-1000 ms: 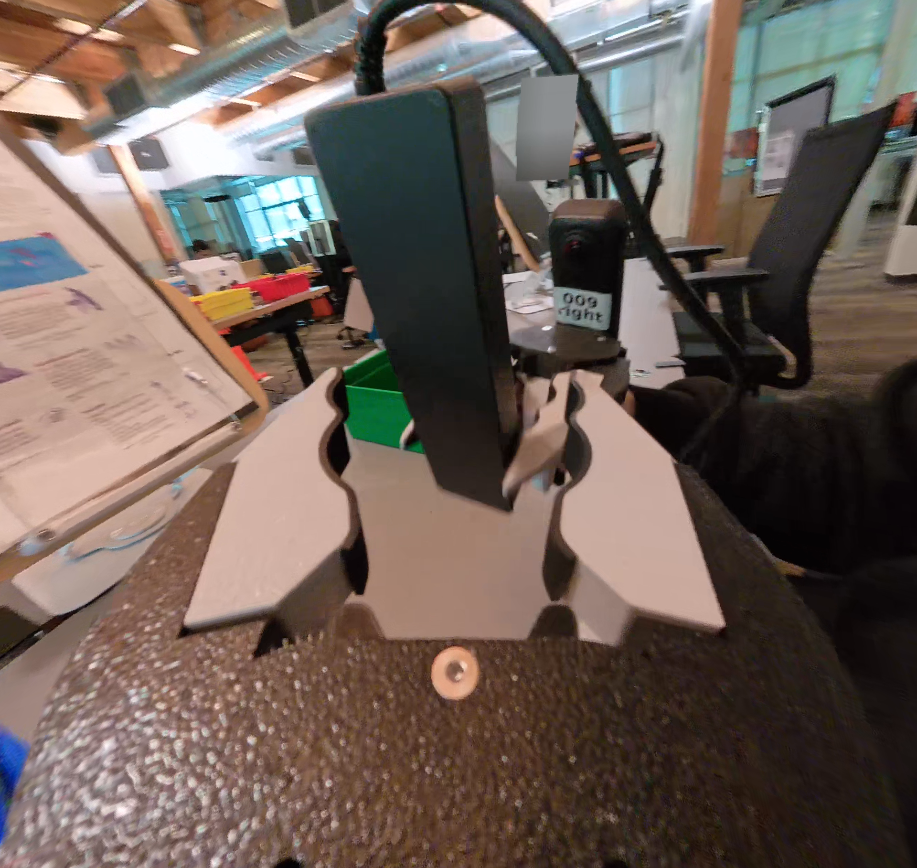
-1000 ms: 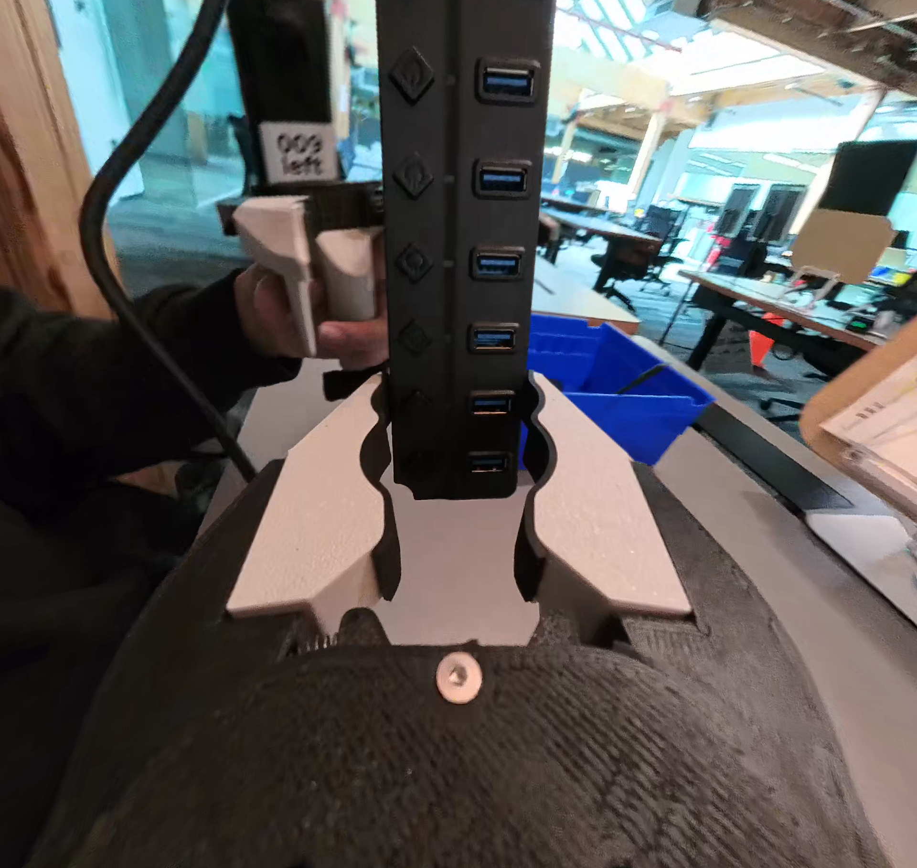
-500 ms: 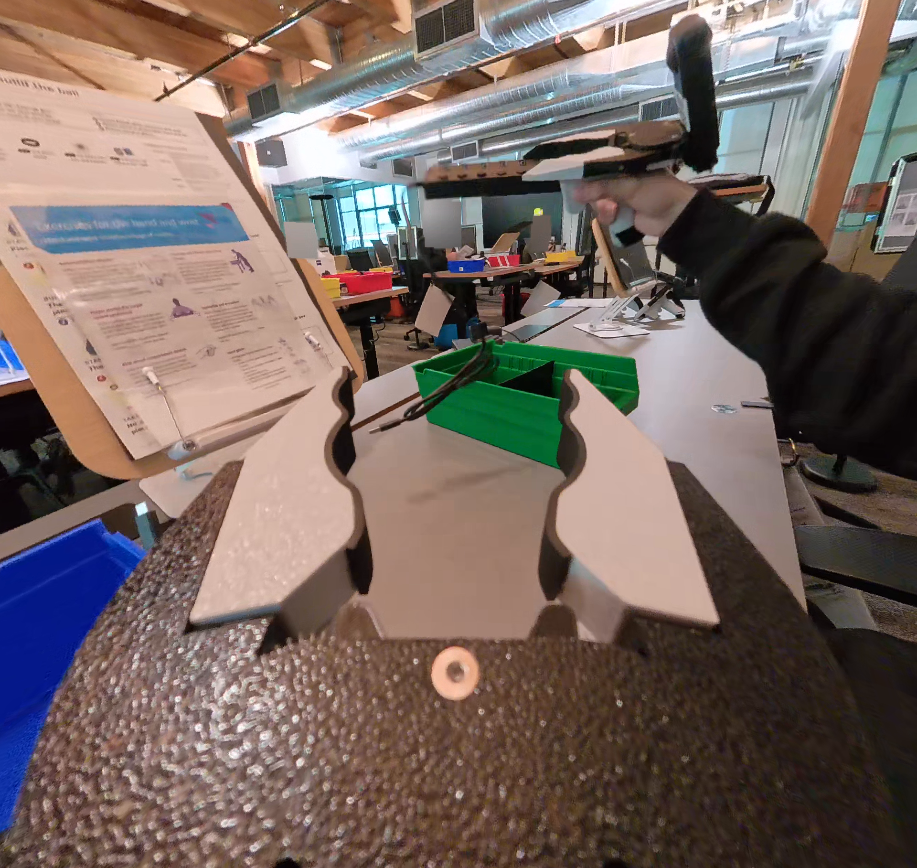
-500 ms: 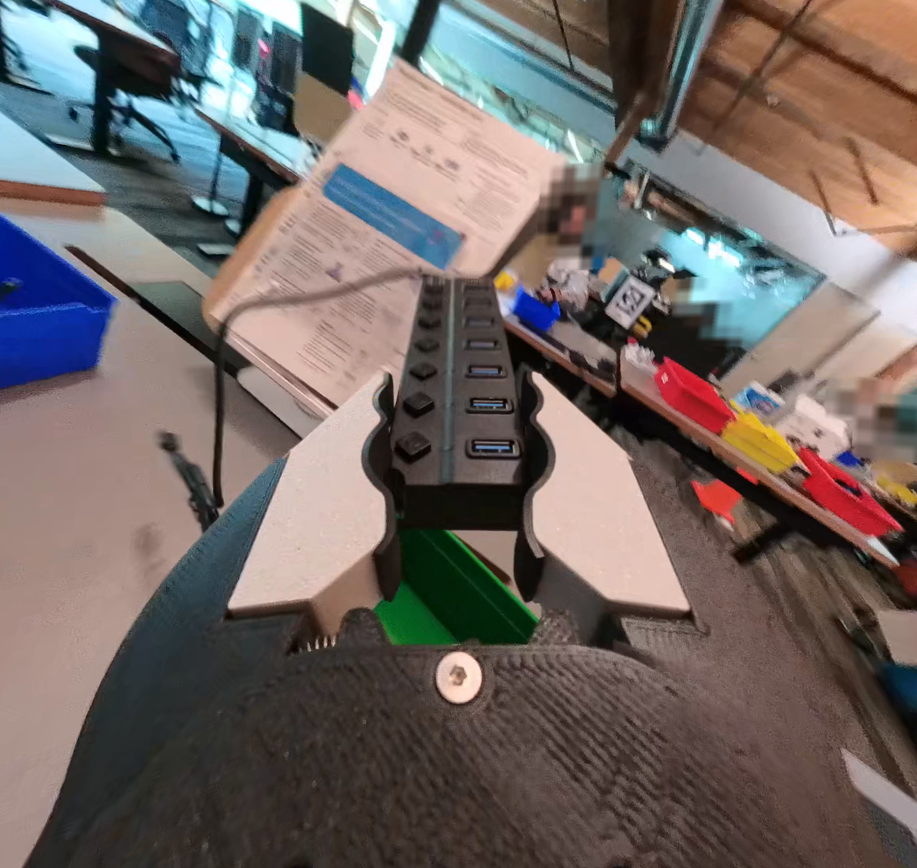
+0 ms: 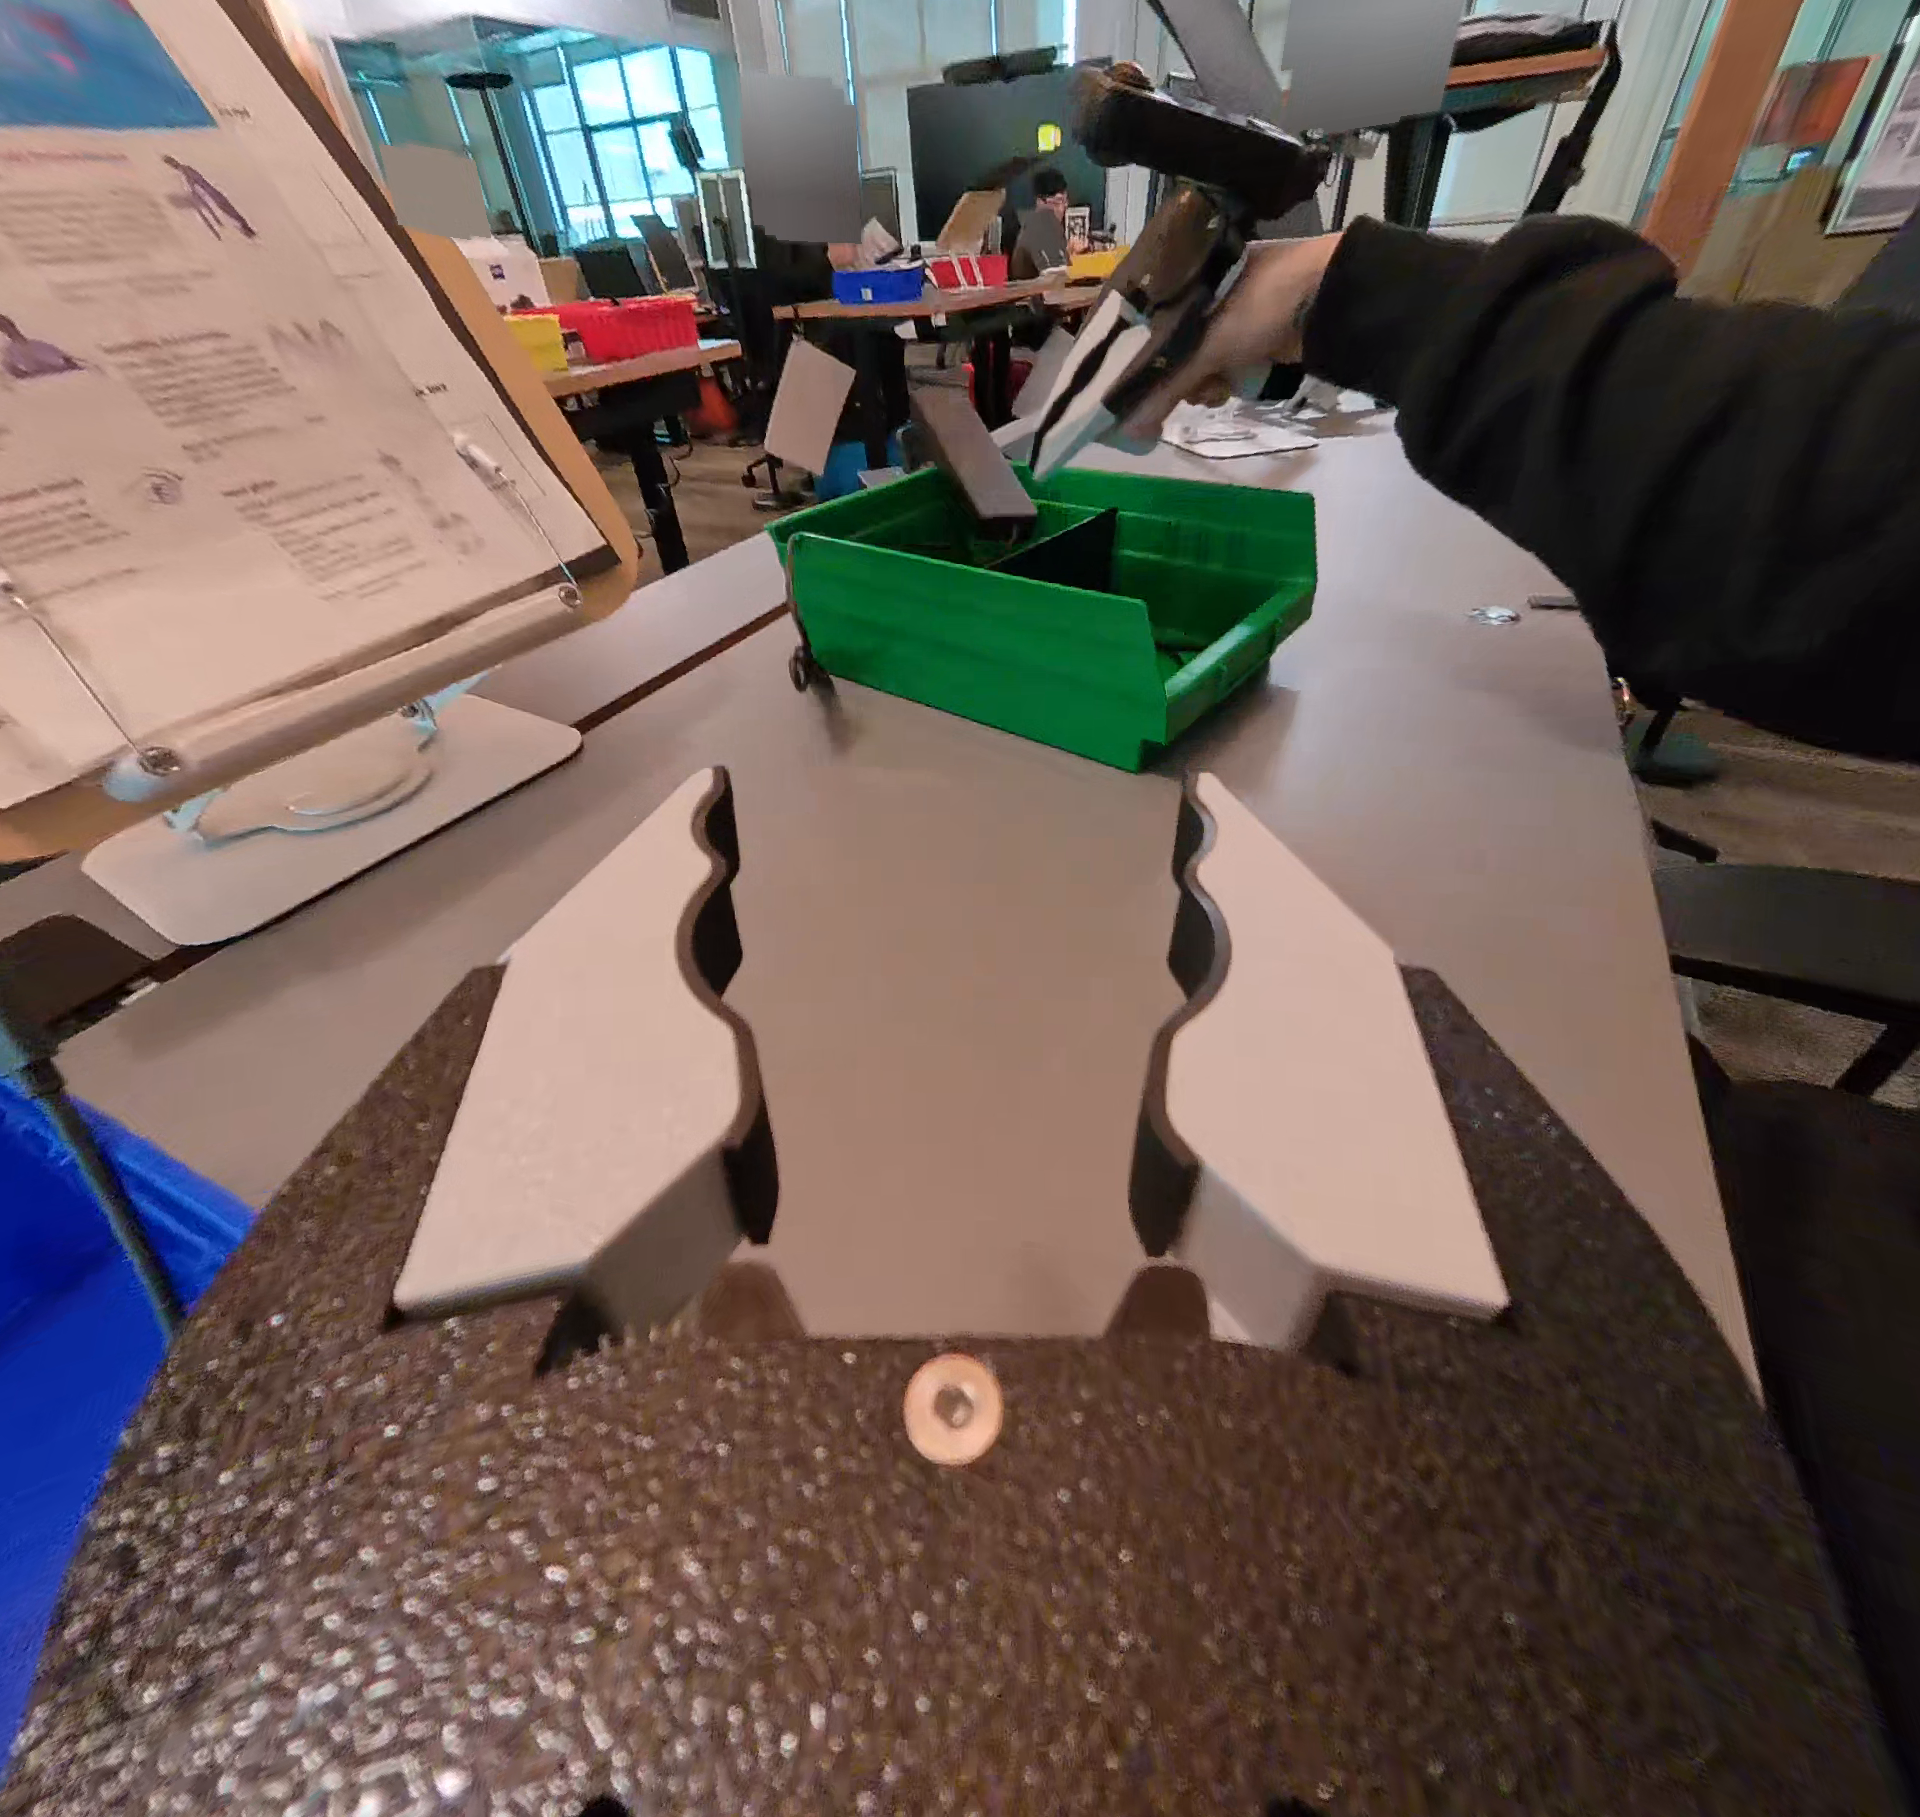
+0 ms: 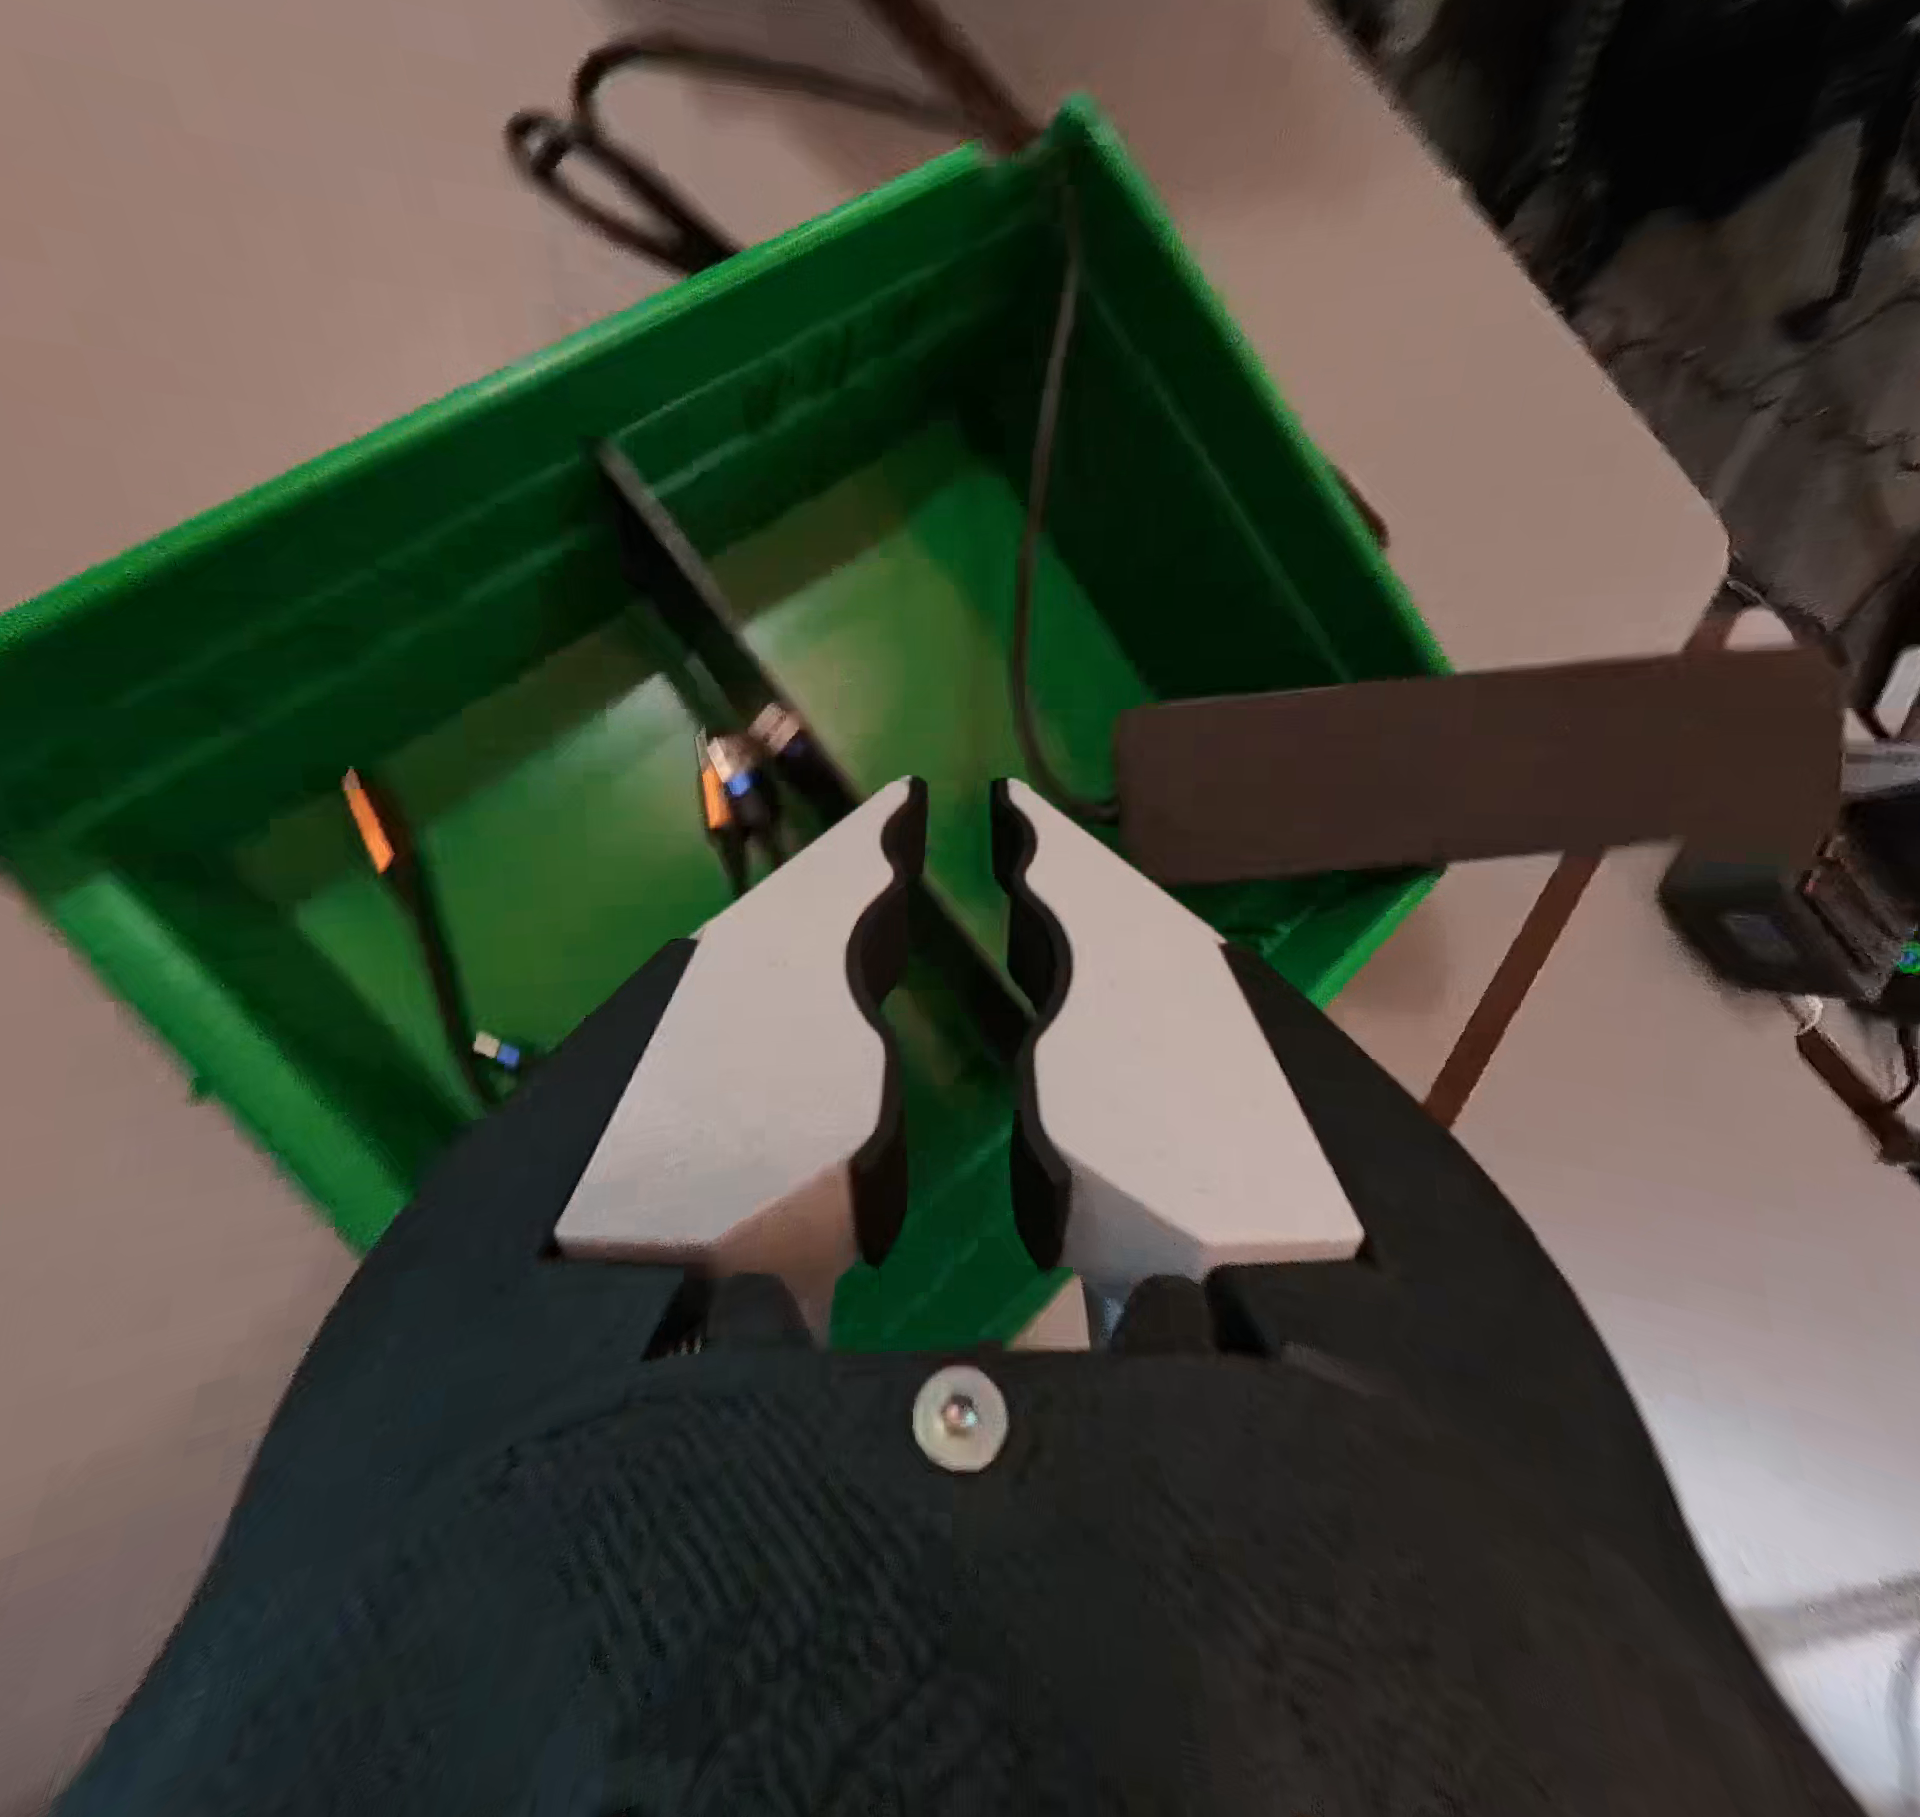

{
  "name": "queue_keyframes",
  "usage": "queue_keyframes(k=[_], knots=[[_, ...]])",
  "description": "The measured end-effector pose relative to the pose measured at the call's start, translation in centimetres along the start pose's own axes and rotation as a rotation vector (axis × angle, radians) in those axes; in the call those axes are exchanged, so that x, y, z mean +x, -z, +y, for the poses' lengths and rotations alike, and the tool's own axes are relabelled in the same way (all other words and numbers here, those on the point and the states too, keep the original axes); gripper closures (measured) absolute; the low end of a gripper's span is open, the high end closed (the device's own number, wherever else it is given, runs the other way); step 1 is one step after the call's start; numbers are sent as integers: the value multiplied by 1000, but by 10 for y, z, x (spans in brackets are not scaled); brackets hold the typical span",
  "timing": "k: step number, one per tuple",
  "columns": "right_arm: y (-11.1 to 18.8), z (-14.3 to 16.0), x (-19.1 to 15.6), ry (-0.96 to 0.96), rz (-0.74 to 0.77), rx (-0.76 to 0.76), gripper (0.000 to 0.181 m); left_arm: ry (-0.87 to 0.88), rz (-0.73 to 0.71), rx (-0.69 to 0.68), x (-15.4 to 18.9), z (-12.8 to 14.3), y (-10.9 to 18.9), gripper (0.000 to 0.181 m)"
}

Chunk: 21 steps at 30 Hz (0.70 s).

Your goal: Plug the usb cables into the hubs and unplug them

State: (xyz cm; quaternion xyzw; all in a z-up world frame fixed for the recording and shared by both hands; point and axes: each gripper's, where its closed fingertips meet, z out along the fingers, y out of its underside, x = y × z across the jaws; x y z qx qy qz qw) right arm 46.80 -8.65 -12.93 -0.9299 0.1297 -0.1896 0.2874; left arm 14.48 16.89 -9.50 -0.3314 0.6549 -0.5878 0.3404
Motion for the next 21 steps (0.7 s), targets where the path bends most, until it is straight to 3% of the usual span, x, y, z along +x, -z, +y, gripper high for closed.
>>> queue_keyframes(k=[1, 6, 9, 12, 15, 16, 19, 21], knots=[[-4, -2, 10, -61, 27, 27, 170, 14, 12, -3, 0, 2, -3, 99], [-2, 2, 85, -191, 328, 90, 159, 42, 76, -100, 0, 25, -23, 99], [0, 16, 125, -381, 487, 109, 128, 136, 73, -155, 1, 32, -32, 101], [-20, 25, 137, -536, 458, 91, 96, 202, 105, -122, 18, 23, -42, 101], [-40, 31, 143, -683, 372, 62, 97, 177, 109, -64, 35, 21, -52, 102], [-47, 32, 141, -723, 331, 44, 93, 164, 99, -59, 39, 25, -56, 102], [-66, 21, 130, -803, 189, 58, 103, 154, 89, -50, 54, 49, -75, 101], [-75, 26, 129, -803, 199, -11, 91, 164, 142, -63, 71, 62, -85, 99]])
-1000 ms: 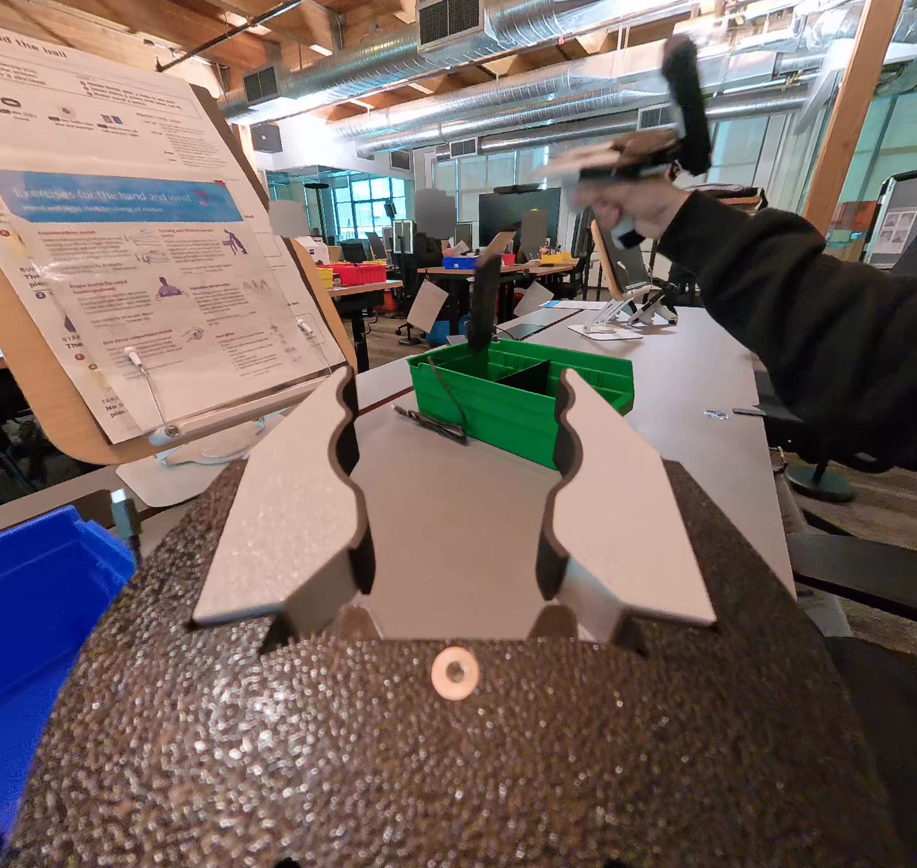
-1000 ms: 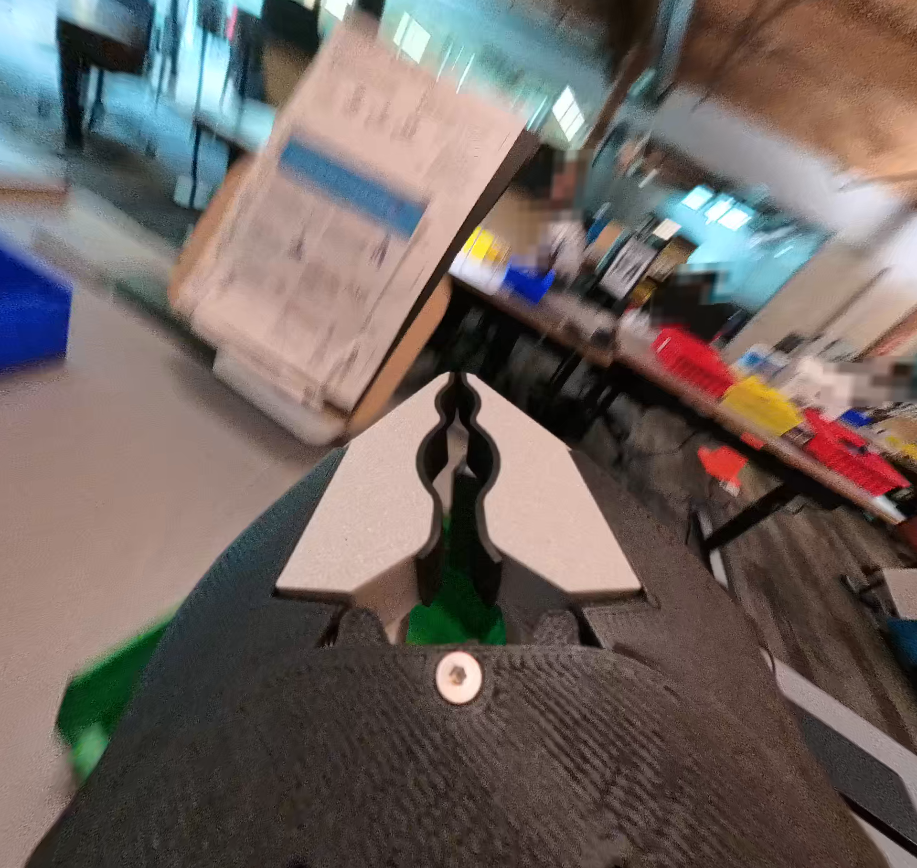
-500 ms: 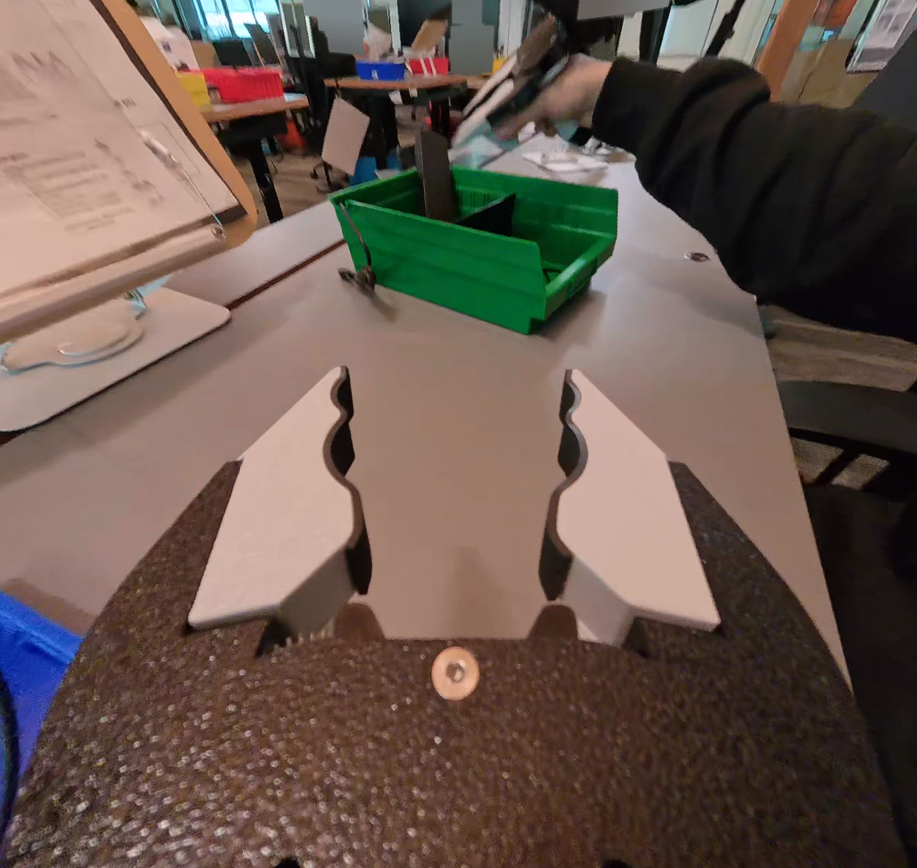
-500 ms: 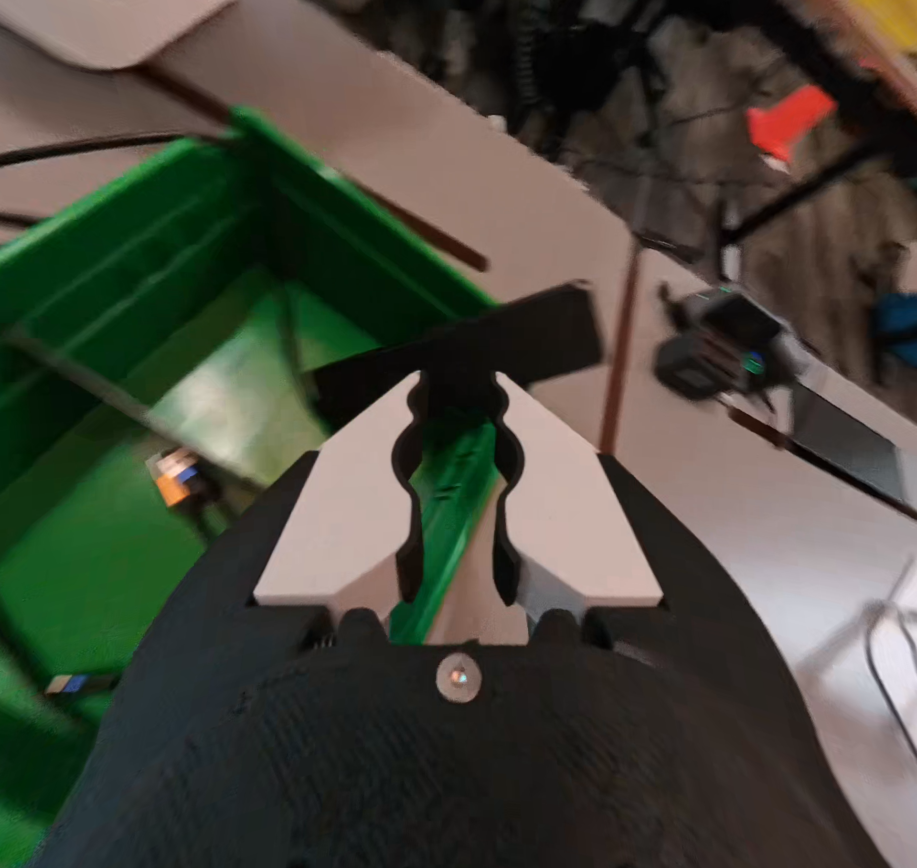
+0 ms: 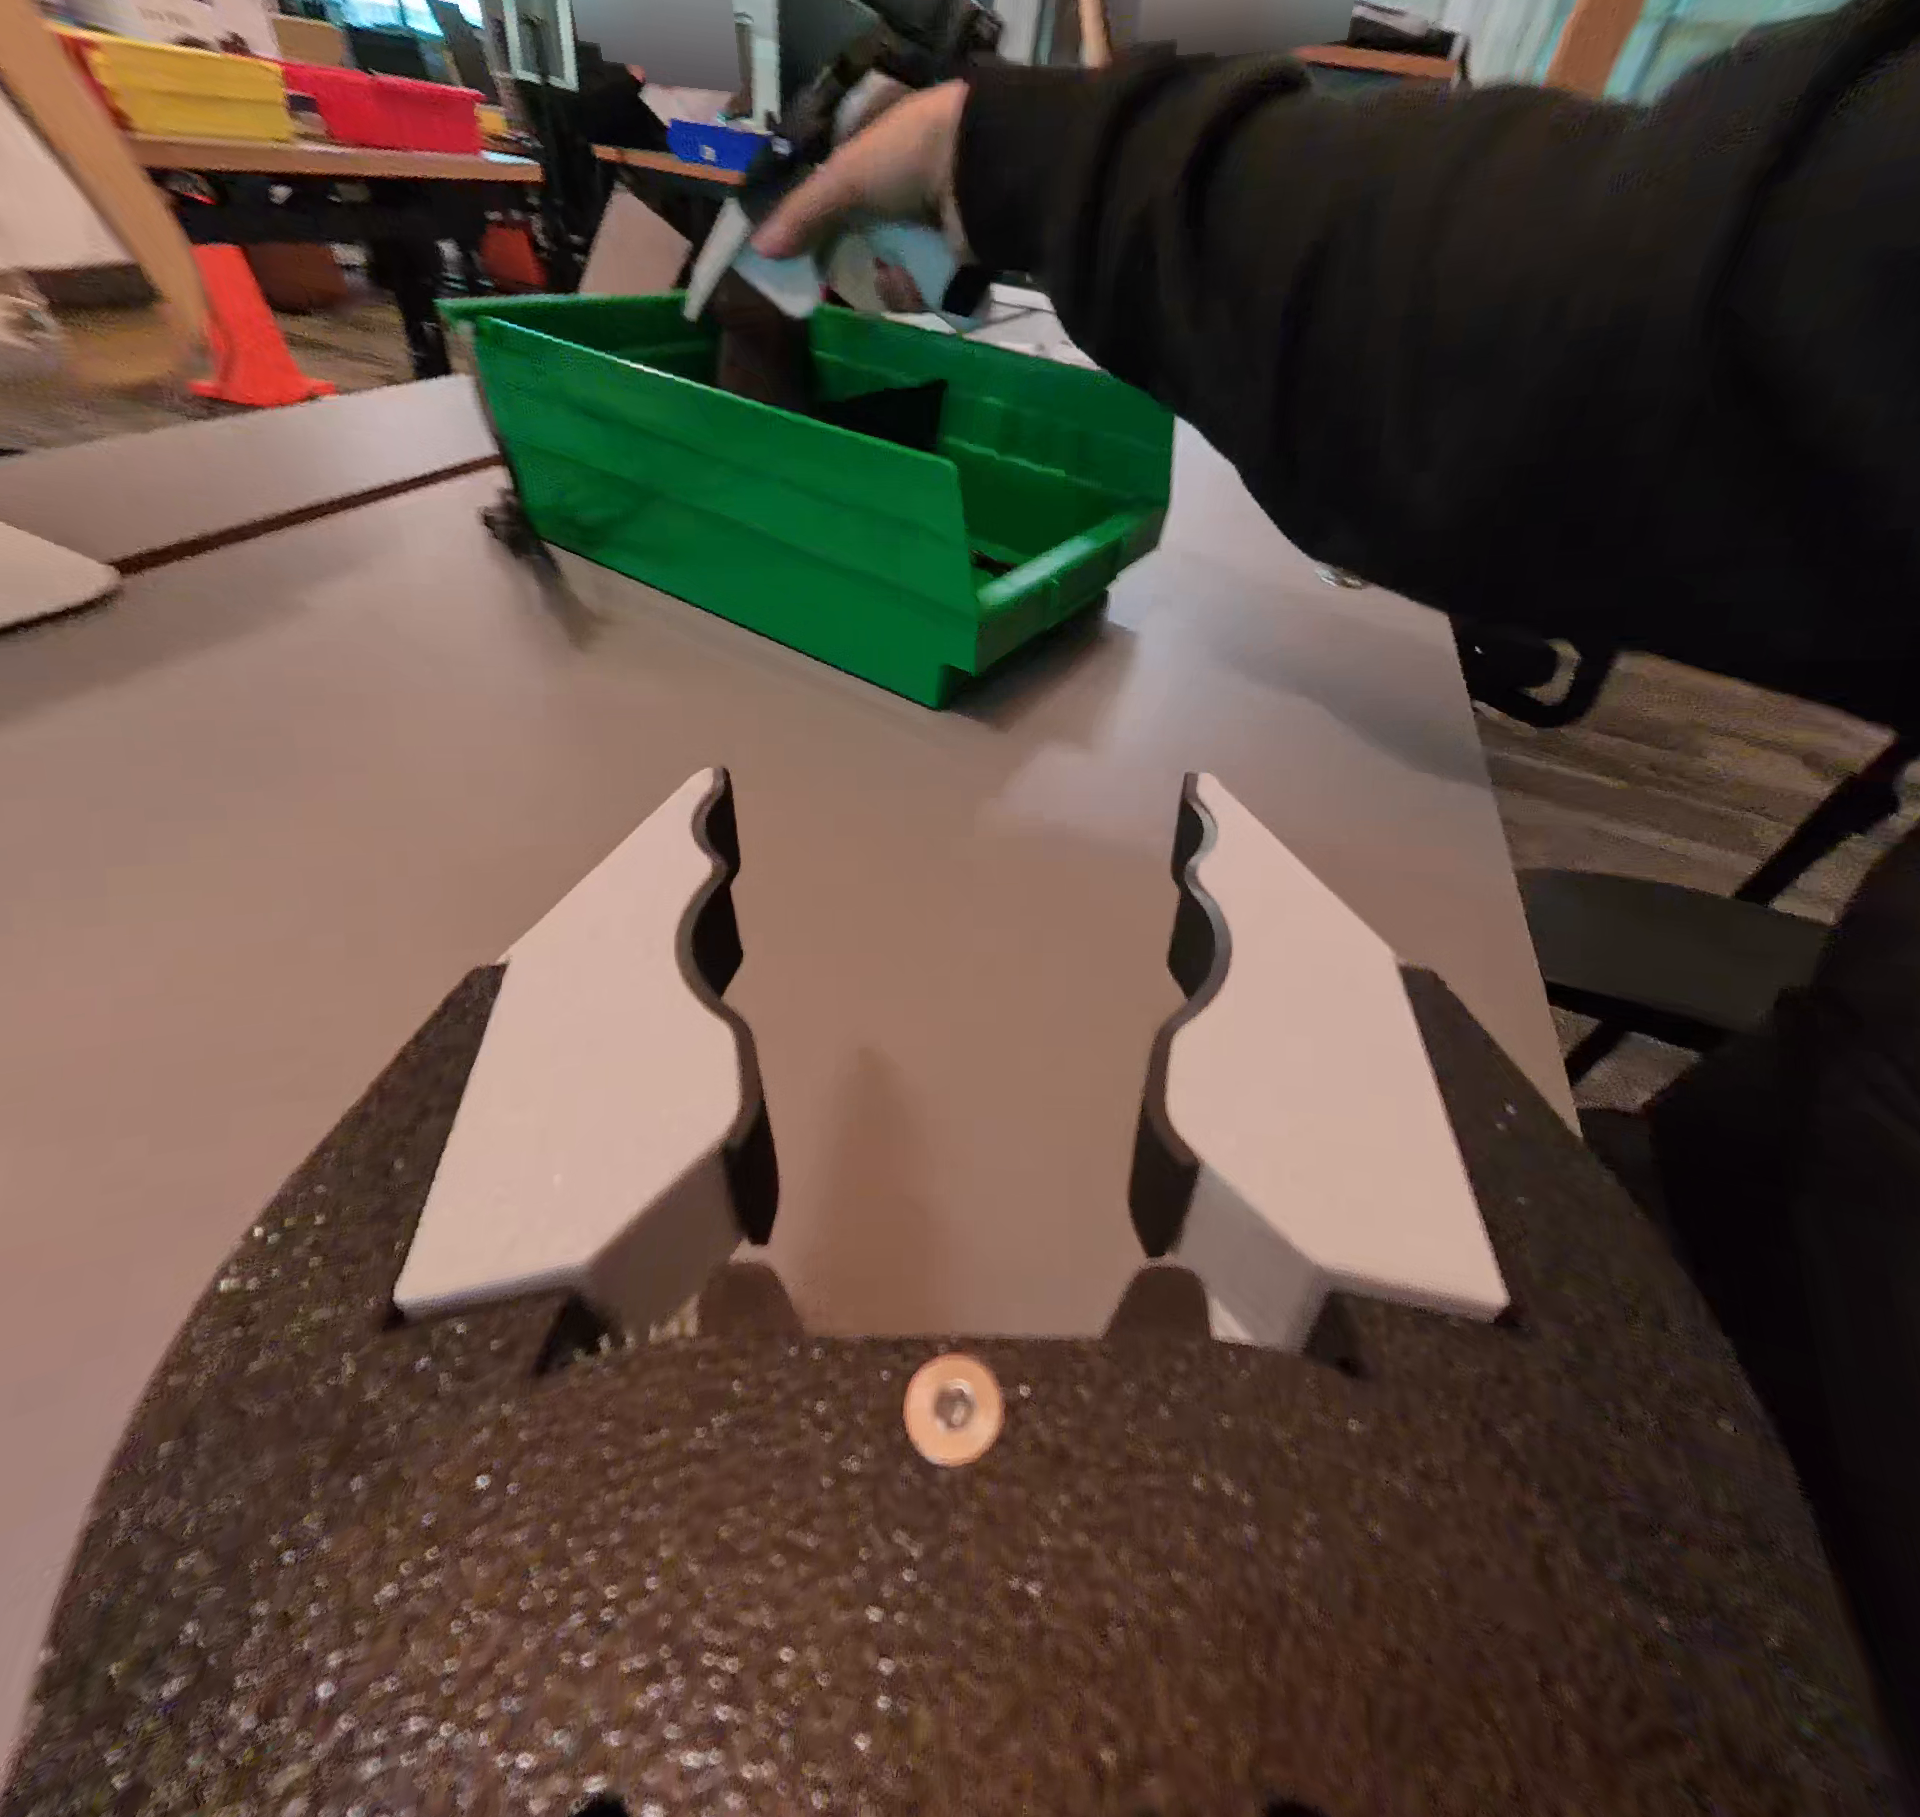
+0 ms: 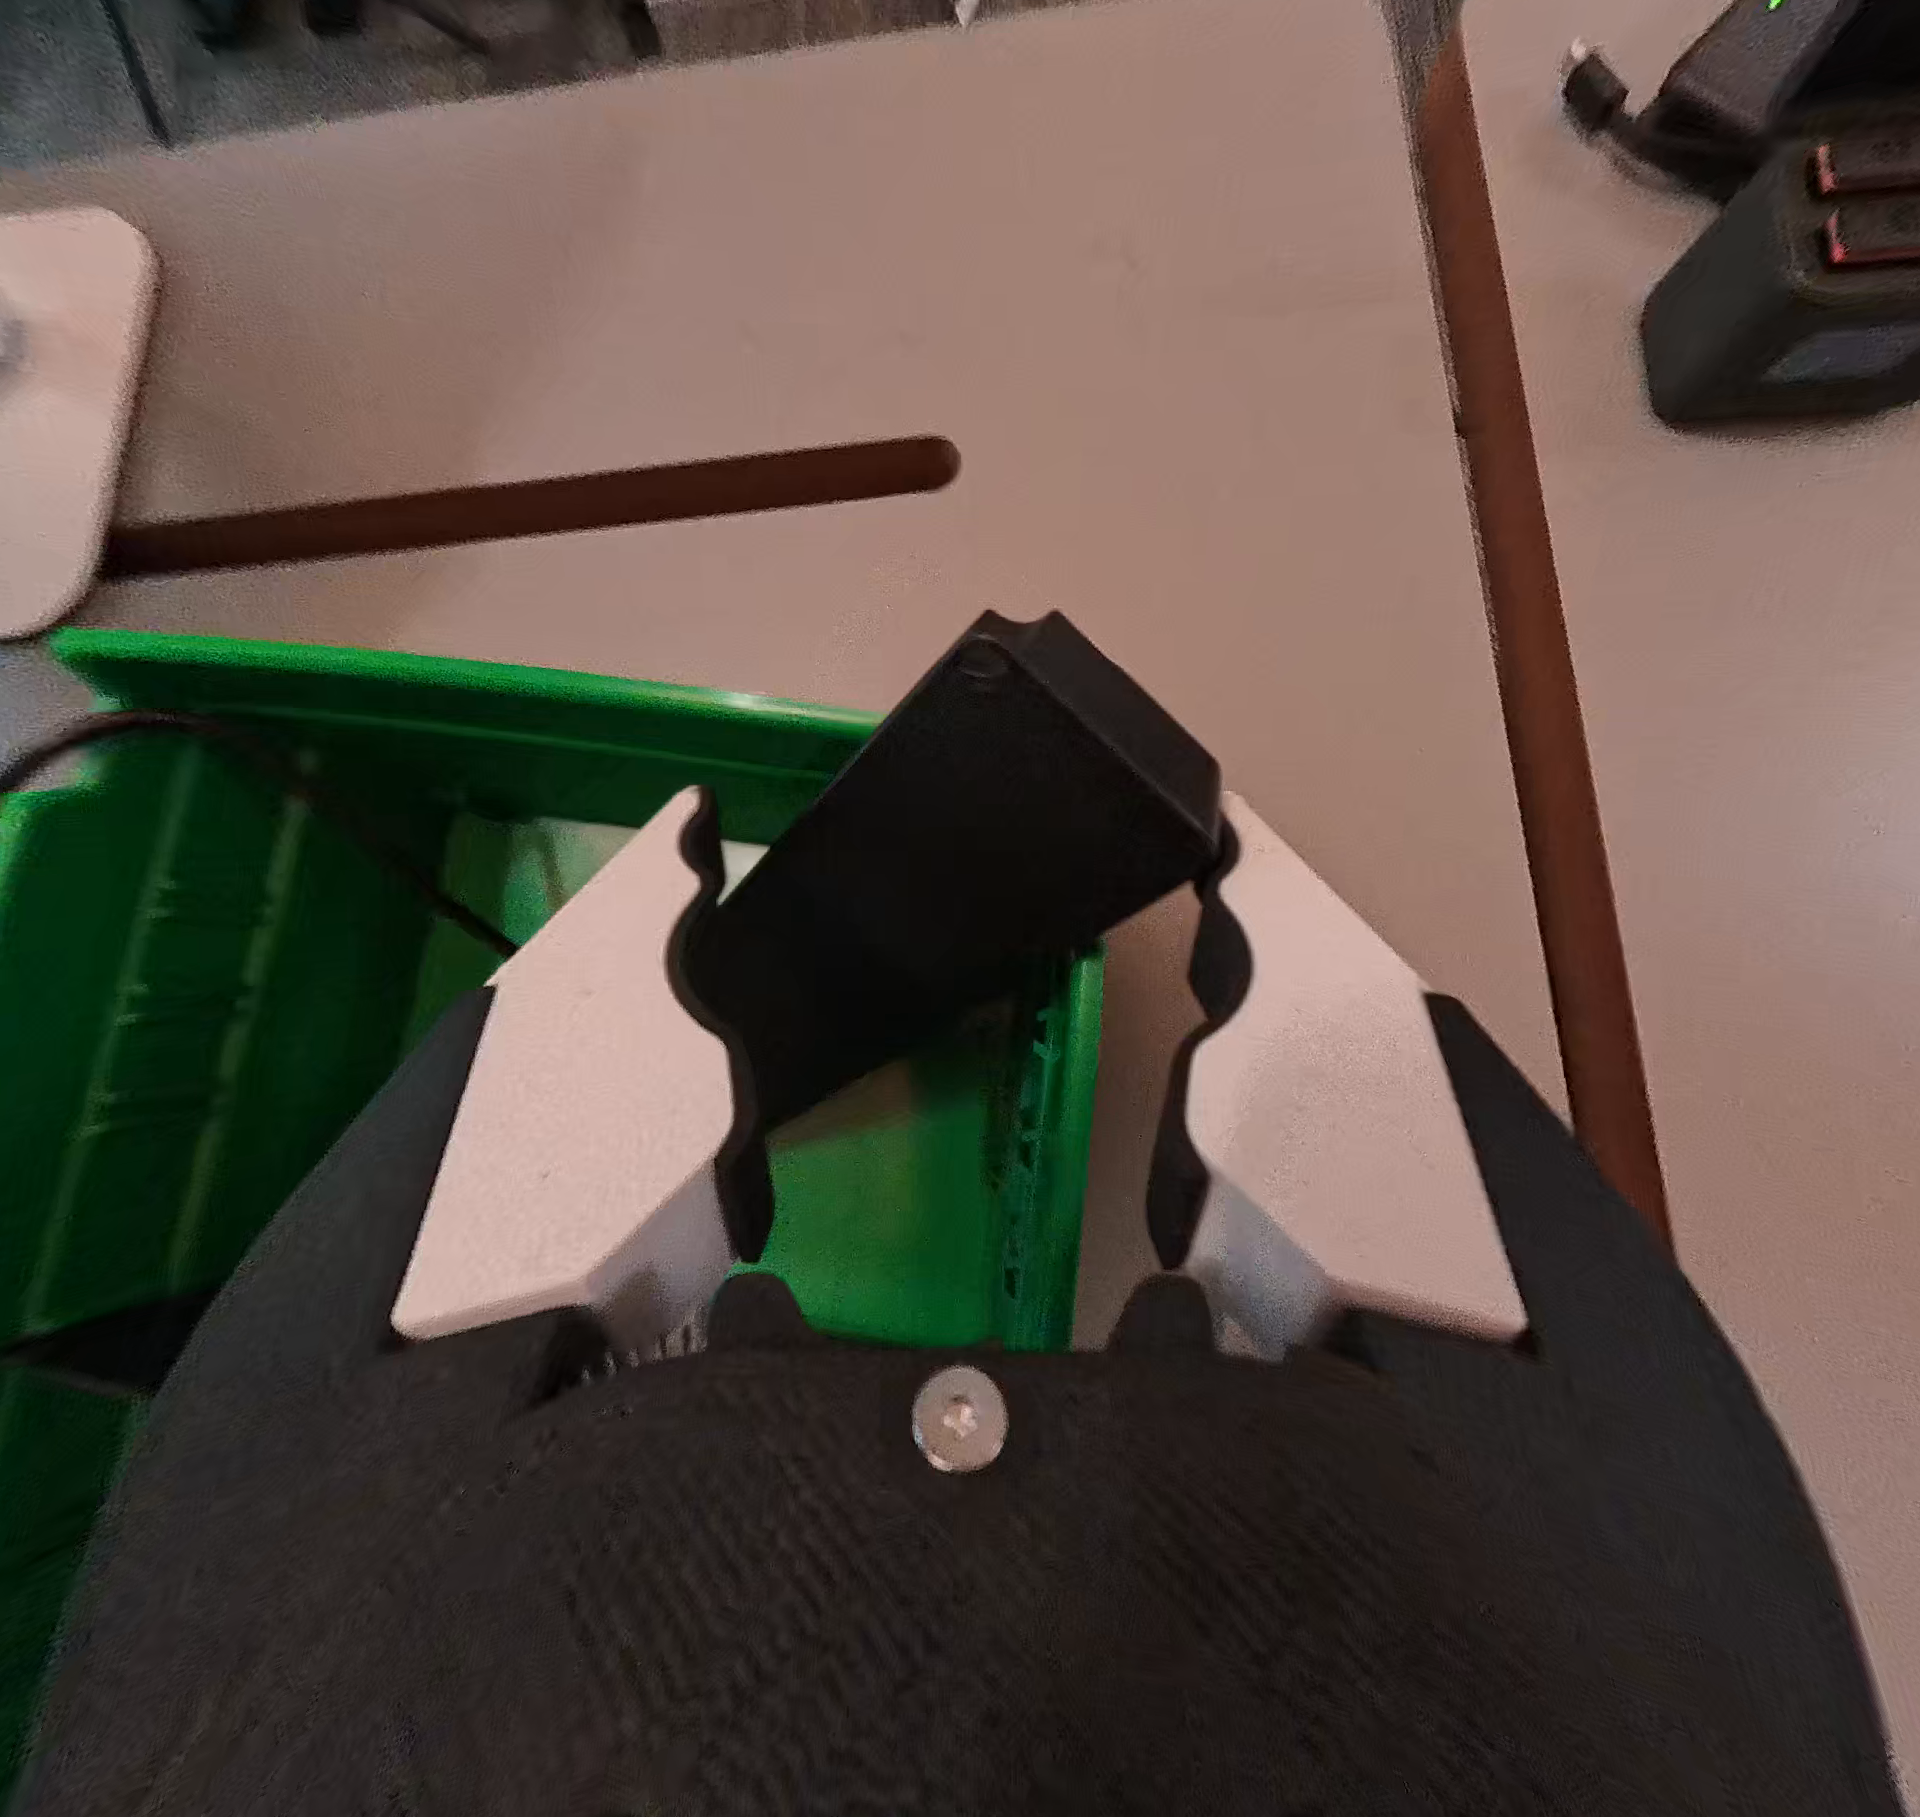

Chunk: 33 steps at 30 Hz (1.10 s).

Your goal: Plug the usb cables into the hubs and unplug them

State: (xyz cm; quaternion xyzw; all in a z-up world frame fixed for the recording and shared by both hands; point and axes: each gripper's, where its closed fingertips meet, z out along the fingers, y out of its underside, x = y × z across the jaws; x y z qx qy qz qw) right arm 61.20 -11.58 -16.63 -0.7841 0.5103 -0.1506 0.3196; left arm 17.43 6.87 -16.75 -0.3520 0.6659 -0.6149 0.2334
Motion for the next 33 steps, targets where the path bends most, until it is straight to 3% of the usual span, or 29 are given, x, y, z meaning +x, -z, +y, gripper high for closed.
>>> queue_keyframes(k=[2, 7, 10, 13, 17, 21, 24, 30, 33], knots=[[-10, 6, 0, 26, 48, -64, 84, -55, 19, -23, 5, 4, -7, 94], [-18, -3, -9, 117, 125, -89, 95, -233, -41, -31, -10, 4, -4, 96], [-5, -18, -7, 201, 233, -15, 96, -220, -172, -100, -37, 12, -1, 94], [16, -34, -16, 327, 311, 119, 99, -219, -202, -140, -45, 17, 3, 93], [70, -57, -53, 501, 328, 365, 119, -206, -210, -151, -48, 18, 1, 93], [111, -70, -90, 651, 239, 480, 125, -227, -237, -197, -57, 24, 0, 93], [148, -91, -115, 642, 204, 600, 126, -199, -250, -158, -61, 19, 6, 94], [271, -155, -166, 538, 94, 898, 126, -10, -152, -87, -49, 8, 10, 95], [327, -182, -190, 561, 127, 983, 126, 42, -99, -80, -42, 7, 12, 95]])
